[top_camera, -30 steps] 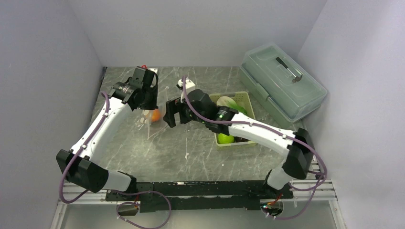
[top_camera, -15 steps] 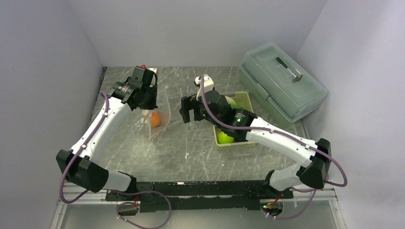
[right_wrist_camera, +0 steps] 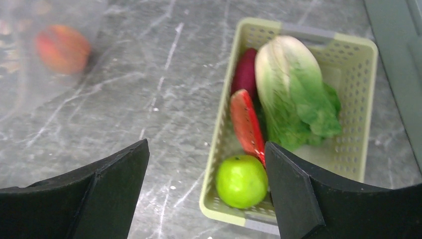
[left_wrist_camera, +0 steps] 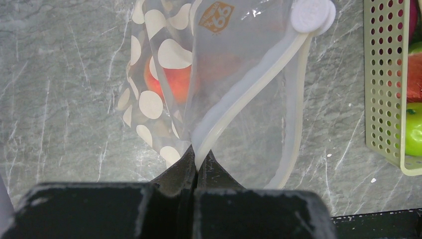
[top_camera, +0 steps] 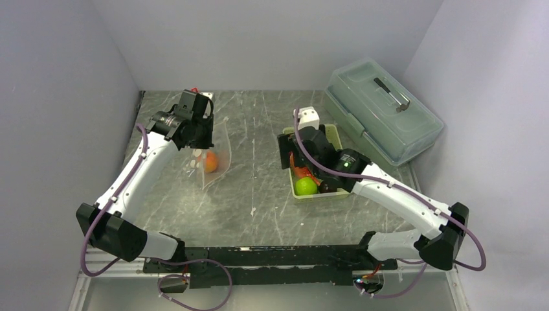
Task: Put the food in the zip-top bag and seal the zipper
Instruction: Pick up the fake fruit from the bin.
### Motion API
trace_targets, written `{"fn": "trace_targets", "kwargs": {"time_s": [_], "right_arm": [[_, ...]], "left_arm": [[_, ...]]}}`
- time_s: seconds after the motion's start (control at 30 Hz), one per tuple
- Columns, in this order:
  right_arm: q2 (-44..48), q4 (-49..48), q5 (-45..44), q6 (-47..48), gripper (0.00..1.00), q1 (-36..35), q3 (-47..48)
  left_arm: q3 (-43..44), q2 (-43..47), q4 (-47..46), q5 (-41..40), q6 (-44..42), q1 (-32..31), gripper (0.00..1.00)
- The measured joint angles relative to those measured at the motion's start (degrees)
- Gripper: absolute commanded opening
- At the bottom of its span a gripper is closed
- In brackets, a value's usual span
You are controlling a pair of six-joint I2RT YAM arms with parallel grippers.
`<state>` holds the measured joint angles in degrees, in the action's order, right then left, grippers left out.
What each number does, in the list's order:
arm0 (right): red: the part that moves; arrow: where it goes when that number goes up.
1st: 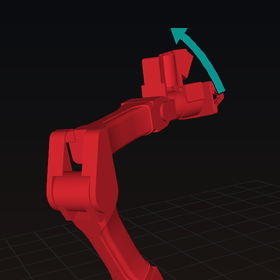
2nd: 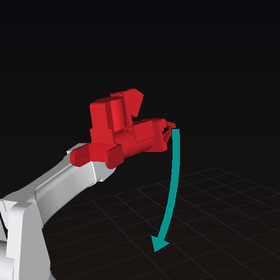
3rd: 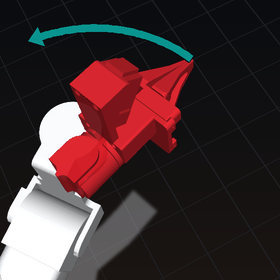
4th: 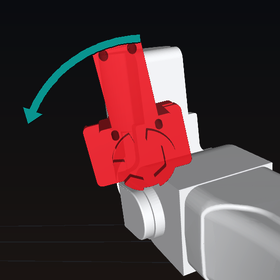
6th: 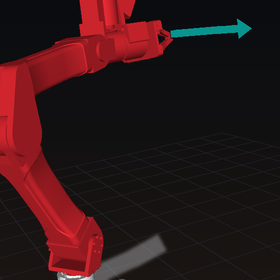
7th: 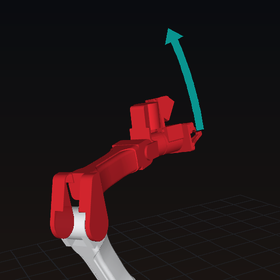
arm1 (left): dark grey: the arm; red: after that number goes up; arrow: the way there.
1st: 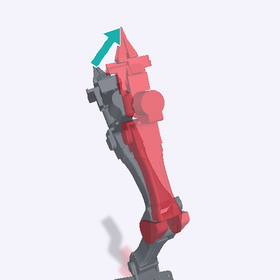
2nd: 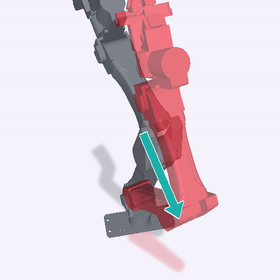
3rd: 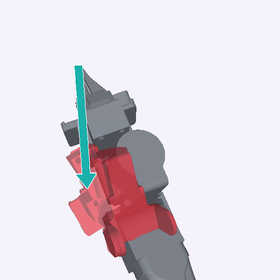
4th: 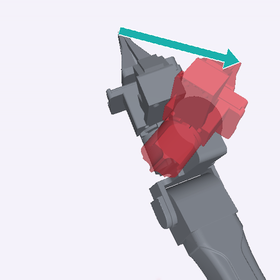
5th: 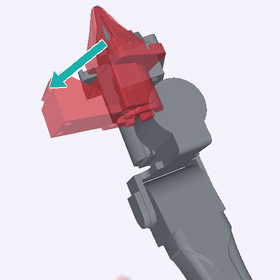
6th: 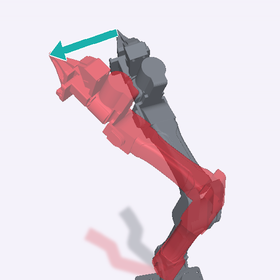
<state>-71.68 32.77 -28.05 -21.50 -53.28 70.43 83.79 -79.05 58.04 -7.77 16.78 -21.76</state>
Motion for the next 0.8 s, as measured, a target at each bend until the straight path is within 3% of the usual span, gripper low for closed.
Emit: {"fn": "trace_targets", "kwargs": {"time_s": [0.4,0.8], "right_arm": [[0.66,10.56,6.36,-3.82,0.80,9.51,-6.25],[-4.90,10.60,15.32,-4.46,0.78,13.94,-10.16]], "left_arm": [[-0.15,0.00,-0.17,0.00,0.00,0.00,0.00],[-0.17,0.00,-0.24,0.00,0.00,0.00,0.00]]}}
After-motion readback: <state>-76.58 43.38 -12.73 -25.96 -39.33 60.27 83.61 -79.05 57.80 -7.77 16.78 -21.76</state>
